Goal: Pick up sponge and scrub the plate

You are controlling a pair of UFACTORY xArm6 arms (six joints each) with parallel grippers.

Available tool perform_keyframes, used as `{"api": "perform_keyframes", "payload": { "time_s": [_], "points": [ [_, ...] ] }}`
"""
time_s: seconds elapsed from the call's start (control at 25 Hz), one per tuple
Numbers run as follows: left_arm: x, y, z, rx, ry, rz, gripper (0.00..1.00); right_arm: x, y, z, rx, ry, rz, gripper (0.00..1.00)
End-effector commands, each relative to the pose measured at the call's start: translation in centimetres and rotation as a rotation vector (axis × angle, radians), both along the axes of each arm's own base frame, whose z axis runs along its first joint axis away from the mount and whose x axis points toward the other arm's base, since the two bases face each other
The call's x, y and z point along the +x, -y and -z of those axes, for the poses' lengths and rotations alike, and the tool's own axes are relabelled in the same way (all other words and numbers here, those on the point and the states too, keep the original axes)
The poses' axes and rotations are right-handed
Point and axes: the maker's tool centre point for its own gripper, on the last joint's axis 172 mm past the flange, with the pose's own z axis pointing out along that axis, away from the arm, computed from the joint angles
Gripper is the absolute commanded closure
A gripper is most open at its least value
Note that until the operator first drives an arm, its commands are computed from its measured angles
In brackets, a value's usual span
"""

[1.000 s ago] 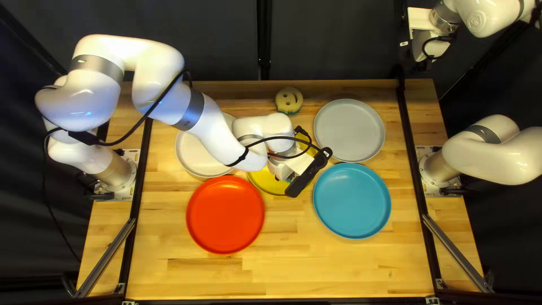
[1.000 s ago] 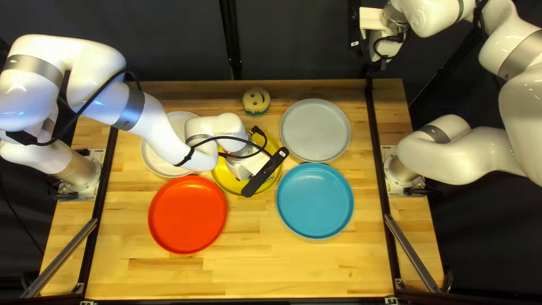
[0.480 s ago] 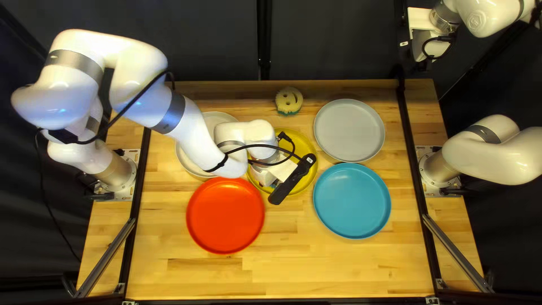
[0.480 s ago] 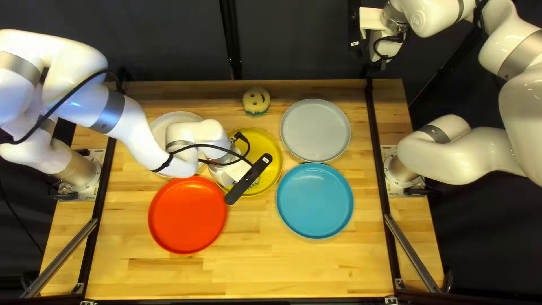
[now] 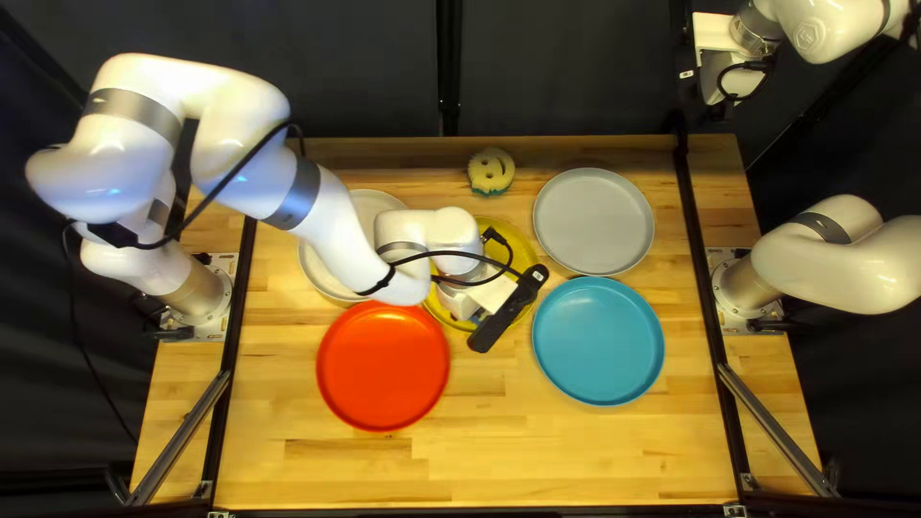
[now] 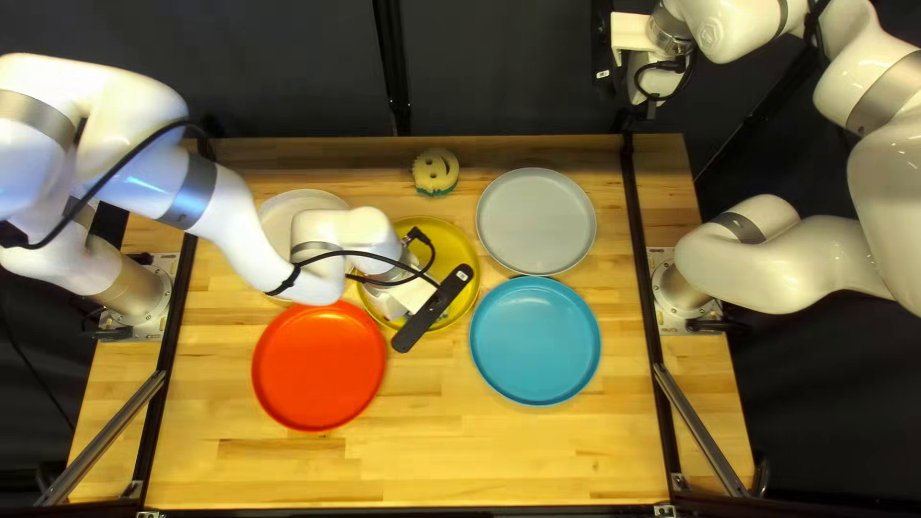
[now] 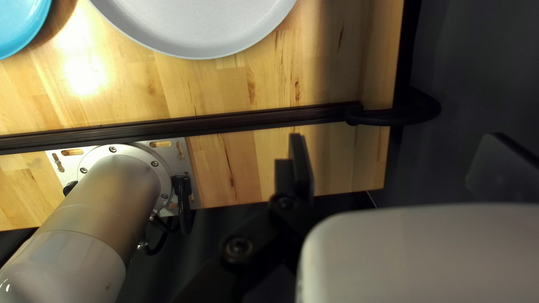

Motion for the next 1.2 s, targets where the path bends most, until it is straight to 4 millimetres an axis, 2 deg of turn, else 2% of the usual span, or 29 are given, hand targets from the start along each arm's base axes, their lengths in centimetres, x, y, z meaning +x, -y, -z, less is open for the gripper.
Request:
{"api": "perform_keyframes", "payload": {
  "time_s": [0.04,0.24,0.4,0.56,0.76,0.92,1.08,1.2],
  "points": [
    [-1.1,0.2,0.0,-0.001,-0.001,0.005,1.0,0.0,0.0,0.0,0.0,0.0,0.0,0.0],
    [-4.0,0.7,-0.3,-0.003,-0.014,-0.009,1.0,0.0,0.0,0.0,0.0,0.0,0.0,0.0],
    [-7.6,0.9,-0.3,-0.006,-0.033,-0.031,1.0,0.0,0.0,0.0,0.0,0.0,0.0,0.0],
    [-8.9,0.8,0.2,-0.012,-0.049,-0.05,1.0,0.0,0.0,0.0,0.0,0.0,0.0,0.0],
    [-6.9,0.1,0.3,-0.014,-0.047,-0.05,1.0,0.0,0.0,0.0,0.0,0.0,0.0,0.0],
    [-4.2,-0.8,0.3,-0.014,-0.036,-0.04,1.0,0.0,0.0,0.0,0.0,0.0,0.0,0.0],
    [-0.7,-2.3,0.3,-0.013,-0.018,-0.027,1.0,0.0,0.0,0.0,0.0,0.0,0.0,0.0],
    [0.8,-3.2,0.6,-0.015,-0.012,-0.016,1.0,0.0,0.0,0.0,0.0,0.0,0.0,0.0]
  ]
}}
